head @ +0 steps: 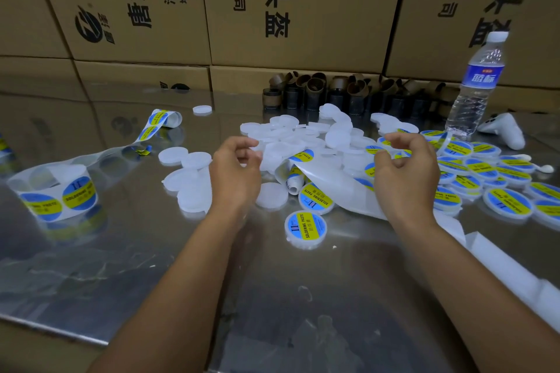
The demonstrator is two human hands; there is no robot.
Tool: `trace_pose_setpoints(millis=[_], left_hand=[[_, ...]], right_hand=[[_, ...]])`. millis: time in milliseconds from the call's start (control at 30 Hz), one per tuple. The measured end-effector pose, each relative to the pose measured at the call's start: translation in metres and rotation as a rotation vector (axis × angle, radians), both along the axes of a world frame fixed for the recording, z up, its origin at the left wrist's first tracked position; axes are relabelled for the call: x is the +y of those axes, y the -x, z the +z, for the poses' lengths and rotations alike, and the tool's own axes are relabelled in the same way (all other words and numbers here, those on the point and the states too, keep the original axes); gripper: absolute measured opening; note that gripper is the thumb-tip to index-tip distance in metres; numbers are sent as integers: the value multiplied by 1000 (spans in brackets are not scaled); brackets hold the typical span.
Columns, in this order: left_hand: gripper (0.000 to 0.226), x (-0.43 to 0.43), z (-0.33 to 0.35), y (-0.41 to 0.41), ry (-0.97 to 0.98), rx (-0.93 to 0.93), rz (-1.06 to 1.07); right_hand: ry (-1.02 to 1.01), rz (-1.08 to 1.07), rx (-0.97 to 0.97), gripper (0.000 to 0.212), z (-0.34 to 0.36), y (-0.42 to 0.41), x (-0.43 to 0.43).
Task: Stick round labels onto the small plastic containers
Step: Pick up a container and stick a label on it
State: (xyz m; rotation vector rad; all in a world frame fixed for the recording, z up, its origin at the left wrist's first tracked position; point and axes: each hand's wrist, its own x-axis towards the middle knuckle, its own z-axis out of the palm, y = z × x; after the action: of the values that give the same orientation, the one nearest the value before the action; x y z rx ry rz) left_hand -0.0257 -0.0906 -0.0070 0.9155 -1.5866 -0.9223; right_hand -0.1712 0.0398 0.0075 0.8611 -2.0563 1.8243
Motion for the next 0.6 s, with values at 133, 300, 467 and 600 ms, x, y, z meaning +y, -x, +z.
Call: trace_pose_setpoints(millis=[133, 300, 467, 600], left_hand=[[15, 4, 10, 0, -356, 381, -342], [16, 9, 20, -1, -617, 767, -684], [30, 17, 18, -2, -643, 700, -899], [30, 19, 17, 0, -661, 626, -955]], right_hand=[[4, 54, 159, 22, -2, -11, -2], [-126, 162, 548, 25, -7, -32, -3], [-137, 285, 422, 35, -5, -42, -5], [-41, 437, 57, 20, -3, -42, -5]])
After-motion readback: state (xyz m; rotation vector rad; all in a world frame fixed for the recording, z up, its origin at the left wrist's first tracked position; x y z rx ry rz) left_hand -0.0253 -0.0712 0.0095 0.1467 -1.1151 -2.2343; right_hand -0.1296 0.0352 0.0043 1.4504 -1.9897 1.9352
